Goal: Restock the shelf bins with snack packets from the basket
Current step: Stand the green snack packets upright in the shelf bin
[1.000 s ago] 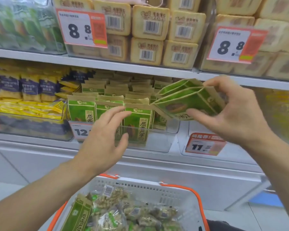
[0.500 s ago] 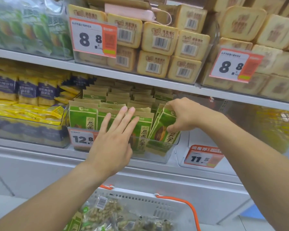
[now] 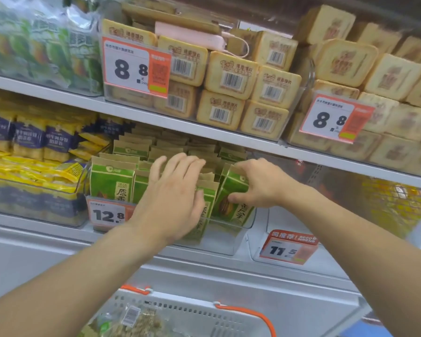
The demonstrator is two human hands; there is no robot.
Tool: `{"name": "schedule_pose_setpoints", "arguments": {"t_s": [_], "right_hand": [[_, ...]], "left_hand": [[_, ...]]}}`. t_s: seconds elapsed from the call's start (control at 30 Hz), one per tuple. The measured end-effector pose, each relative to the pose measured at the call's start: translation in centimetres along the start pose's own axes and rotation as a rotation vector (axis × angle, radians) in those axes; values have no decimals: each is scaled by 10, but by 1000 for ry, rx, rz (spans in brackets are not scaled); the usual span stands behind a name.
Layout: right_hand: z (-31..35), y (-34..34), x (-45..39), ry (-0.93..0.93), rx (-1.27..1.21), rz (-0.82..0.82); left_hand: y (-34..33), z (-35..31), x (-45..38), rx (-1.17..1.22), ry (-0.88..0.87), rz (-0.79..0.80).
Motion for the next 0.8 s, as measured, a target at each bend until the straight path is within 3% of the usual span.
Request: {"name": "schedule_pose_setpoints", "arguments": {"t_s": [0.1, 0.27, 0.43, 0.57, 0.8], "right_hand": [[-3, 5, -10, -103, 92, -43], [-12, -5, -29, -257, 37, 177], [-8, -22, -37, -207, -117, 314], [-16, -21, -33, -144, -288, 285], [-8, -23, -32, 11, -356, 276]], "left_hand": [[-5, -3, -34, -49, -32, 189], [-24, 6, -56, -185, 62, 540], [-24, 8, -52, -226, 72, 578], [-28, 11, -50, -235, 66, 555], [-30, 16, -53, -201, 40, 547]]}}
Point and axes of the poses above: each hand's wrist, its own x-axis away from the middle knuckle, its own y-axis out of the back of the hand, z = x × y, the point moved 5 cm from there along -x, towards the middle knuckle, and after that the axes turned 7 degrees about z, right-handed, at the moved point
